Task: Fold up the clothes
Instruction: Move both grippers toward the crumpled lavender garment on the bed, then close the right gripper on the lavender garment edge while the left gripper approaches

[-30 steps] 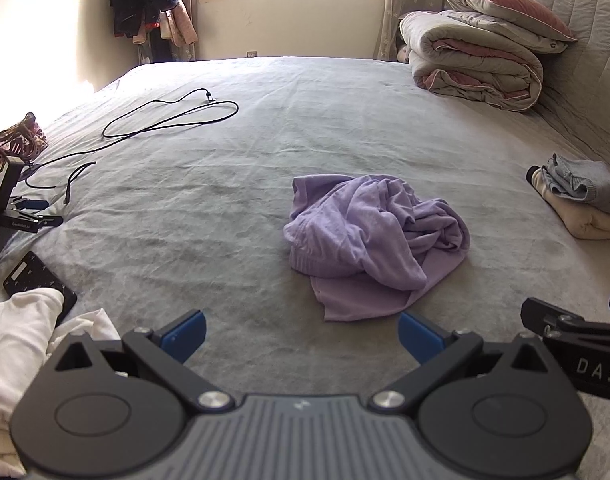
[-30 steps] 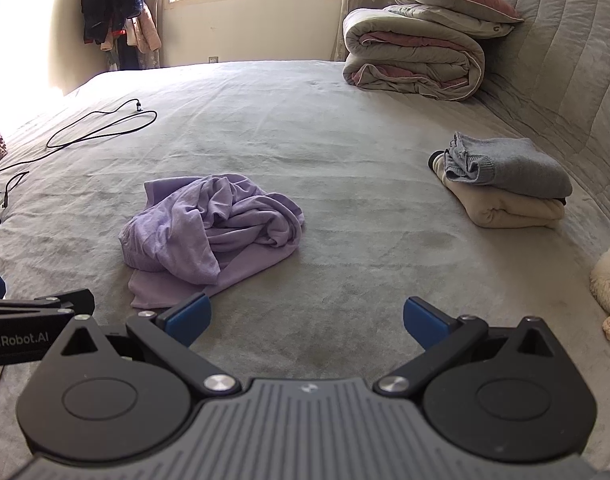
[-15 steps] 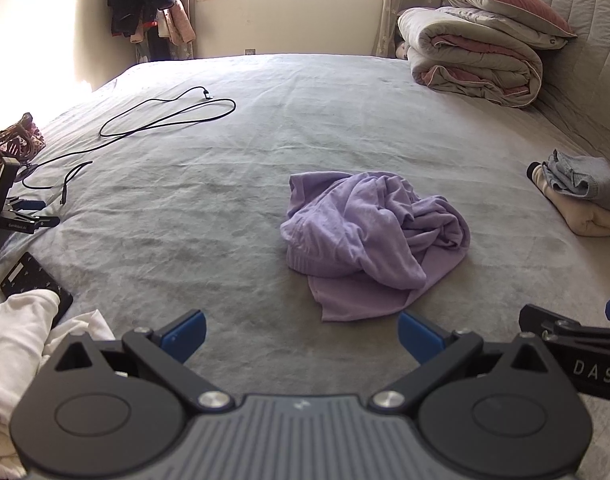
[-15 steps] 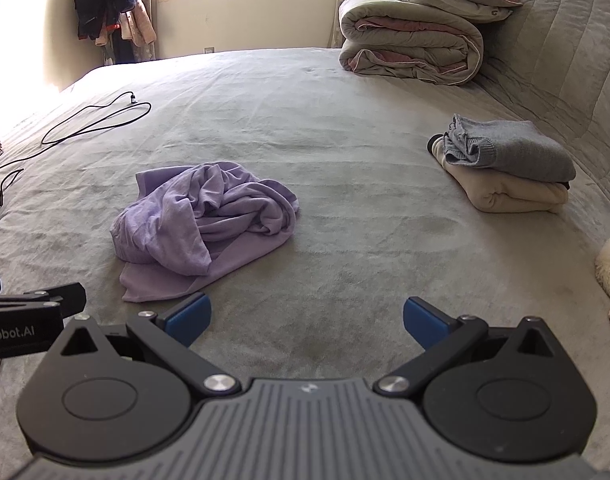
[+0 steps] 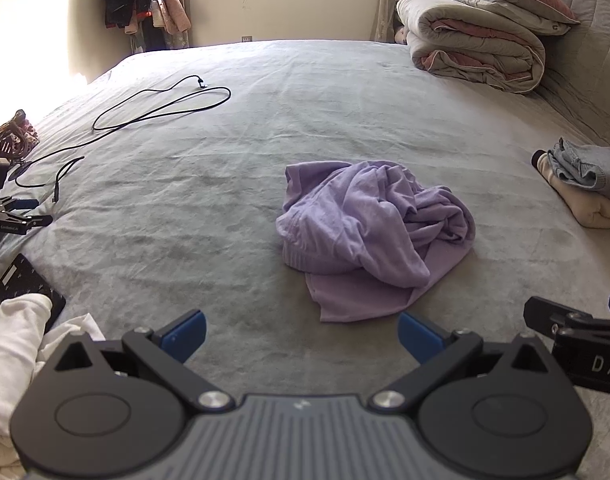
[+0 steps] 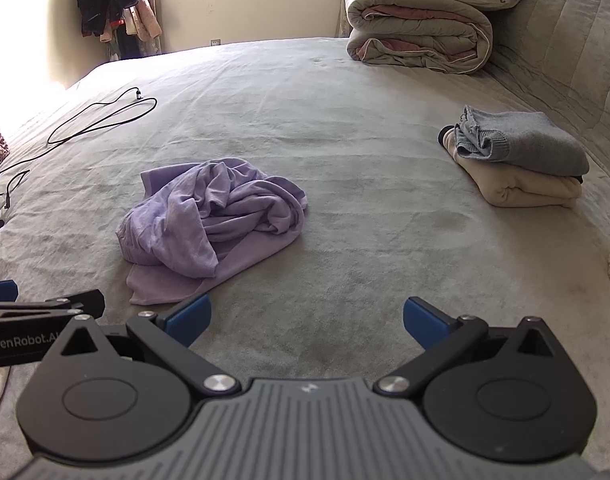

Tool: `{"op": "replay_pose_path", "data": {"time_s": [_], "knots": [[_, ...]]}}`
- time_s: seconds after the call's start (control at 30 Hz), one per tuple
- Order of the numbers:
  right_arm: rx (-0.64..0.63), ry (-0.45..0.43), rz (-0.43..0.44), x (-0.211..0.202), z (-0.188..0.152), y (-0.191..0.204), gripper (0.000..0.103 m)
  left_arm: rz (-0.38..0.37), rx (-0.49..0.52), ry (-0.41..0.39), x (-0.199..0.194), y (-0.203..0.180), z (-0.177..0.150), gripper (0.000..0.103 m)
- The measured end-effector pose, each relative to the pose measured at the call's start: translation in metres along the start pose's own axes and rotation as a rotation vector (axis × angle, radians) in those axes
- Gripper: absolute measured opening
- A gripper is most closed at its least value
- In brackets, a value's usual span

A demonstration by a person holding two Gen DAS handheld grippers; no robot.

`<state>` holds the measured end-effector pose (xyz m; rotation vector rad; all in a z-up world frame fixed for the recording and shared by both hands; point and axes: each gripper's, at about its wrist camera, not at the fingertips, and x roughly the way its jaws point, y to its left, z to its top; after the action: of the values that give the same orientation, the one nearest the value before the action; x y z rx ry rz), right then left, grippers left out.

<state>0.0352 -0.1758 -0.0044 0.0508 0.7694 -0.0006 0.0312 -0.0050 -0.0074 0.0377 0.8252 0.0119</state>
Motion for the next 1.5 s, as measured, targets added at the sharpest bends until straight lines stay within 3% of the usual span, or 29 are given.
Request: {"op": "replay_pose_path", "data": {"time_s": [0.3,0.43,0.63,0.9,1.33,1.43,1.5], "knots": [[0.029,0.041,0.080,0.039,0.035,0.006,0.103,0.005,-0.033,-0.038,0.020,0.012,0.022,0.102],[0.015,0.054,0.111,0.065,0.037,0.010,0.103,-0.002,-0.047,-0.009,0.043,0.021,0.022,0.102],[0.029,0.051,0.162,0.093,0.035,0.011,0.102,-0.003,-0.141,-0.060,0.056,0.044,0.021,0.102],[0.001,0.075,0.188,0.118,0.025,0.009,0.090,-0.076,-0.157,0.031,0.080,0.048,0.023,0.103],[-0.049,0.099,0.207,0.127,0.012,0.008,0.094,-0.126,-0.154,0.070,0.089,0.049,0.024,0.102],[-0.062,0.095,0.191,0.125,0.013,0.008,0.086,-0.138,-0.175,0.082,0.090,0.052,0.024,0.102],[-0.070,0.090,0.174,0.123,0.014,0.008,0.072,-0.157,-0.194,0.076,0.089,0.054,0.024,0.102]]}}
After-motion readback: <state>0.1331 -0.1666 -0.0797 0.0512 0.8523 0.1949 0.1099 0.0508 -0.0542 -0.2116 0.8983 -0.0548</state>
